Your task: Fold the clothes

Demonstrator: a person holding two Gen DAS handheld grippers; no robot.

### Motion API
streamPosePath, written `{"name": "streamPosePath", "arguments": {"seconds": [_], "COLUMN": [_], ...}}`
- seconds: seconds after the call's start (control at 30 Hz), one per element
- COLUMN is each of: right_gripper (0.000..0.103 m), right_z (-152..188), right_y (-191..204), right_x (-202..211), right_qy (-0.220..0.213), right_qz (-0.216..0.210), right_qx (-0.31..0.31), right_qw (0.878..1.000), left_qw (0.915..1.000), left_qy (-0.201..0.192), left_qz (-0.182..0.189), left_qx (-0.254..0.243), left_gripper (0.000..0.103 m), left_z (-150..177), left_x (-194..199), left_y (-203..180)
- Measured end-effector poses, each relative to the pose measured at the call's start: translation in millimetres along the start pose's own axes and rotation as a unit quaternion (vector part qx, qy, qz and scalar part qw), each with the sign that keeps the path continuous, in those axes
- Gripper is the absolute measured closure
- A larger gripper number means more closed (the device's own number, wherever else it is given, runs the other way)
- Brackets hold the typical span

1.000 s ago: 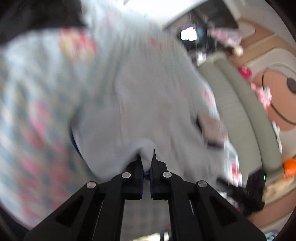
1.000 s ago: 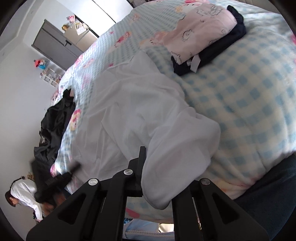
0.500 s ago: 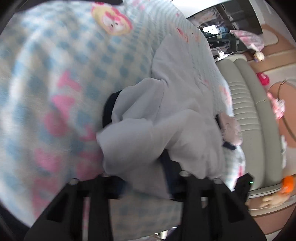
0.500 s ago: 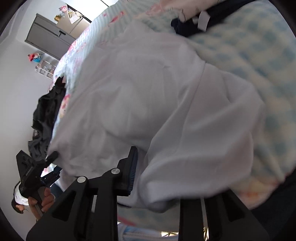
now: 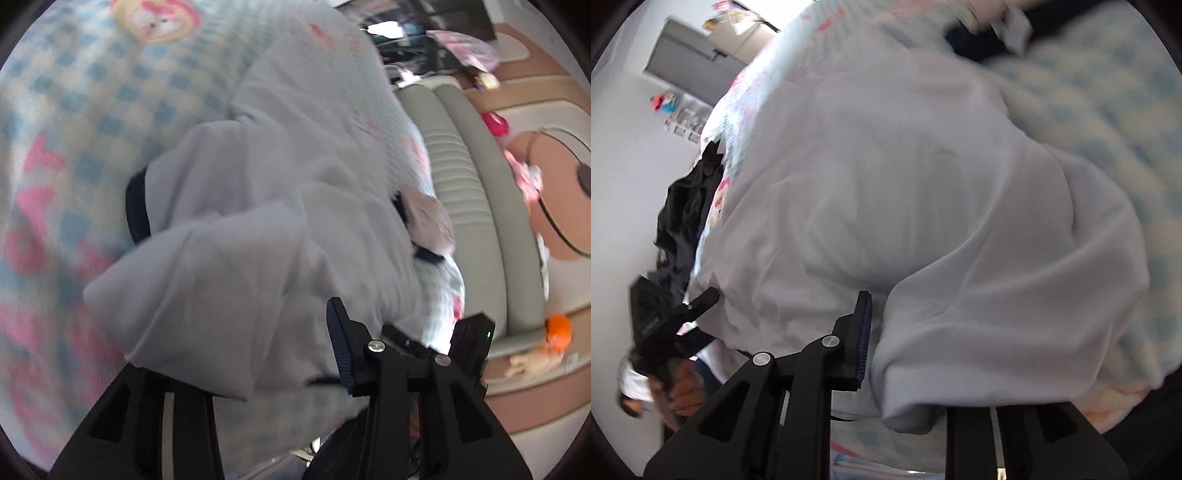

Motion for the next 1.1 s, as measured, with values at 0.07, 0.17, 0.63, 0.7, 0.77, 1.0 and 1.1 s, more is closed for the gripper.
{"name": "streamPosePath", "arguments": {"seconds": [0.07, 0.17, 0.63, 0.7, 0.77, 1.0, 1.1], "right_gripper": [0.083, 0.074, 0.096, 0.095, 0.098, 0.101, 0.101], "right_z": [2, 5, -11, -5, -8, -25, -24], "right_y": [2, -3, -2, -4, 6, 48, 67], "right_x": [2, -11, 21, -5, 0, 63, 99], "right_qy": [-0.005, 0.011, -0.058, -0.011, -0.023, -0.1, -0.128], "right_qz": [-0.019, -0.028, -0.008, -0.018, -0.022, -0.056, -0.094], "right_qx": [-0.003, -0.01, -0.032, -0.043, -0.028, 0.017, 0.028], "right_qw": [1.0, 1.0, 0.998, 0.999, 0.999, 0.993, 0.987], "left_qw": [0.9994, 0.9999, 0.9988, 0.9986, 0.9976, 0.9831, 0.9865], "left_qy": [0.023, -0.001, -0.016, -0.044, -0.067, -0.138, -0.128], "left_qz": [0.021, 0.006, 0.024, 0.006, 0.012, 0.038, 0.013], "left_qx": [0.017, 0.01, 0.04, 0.029, -0.009, -0.114, -0.101], "left_gripper": [0.032, 0.067, 0.084, 0.098, 0.1, 0.1, 0.1], "left_z": [0, -21, -43, -51, -54, -41, -50], "left_x": [-9, -12, -16, -7, 10, 98, 92], "left_y": [0, -8, 4, -4, -28, -87, -70]}}
Point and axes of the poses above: each gripper's, at about its wrist camera, not at the fingertips, and x roughly against the way its jaws point, y to its left, z to its underside, the point moved 5 cm from there along -x, roughly the way its jaws point, and after that the axes turned 3 degrees about -z, right-handed, at the moved point
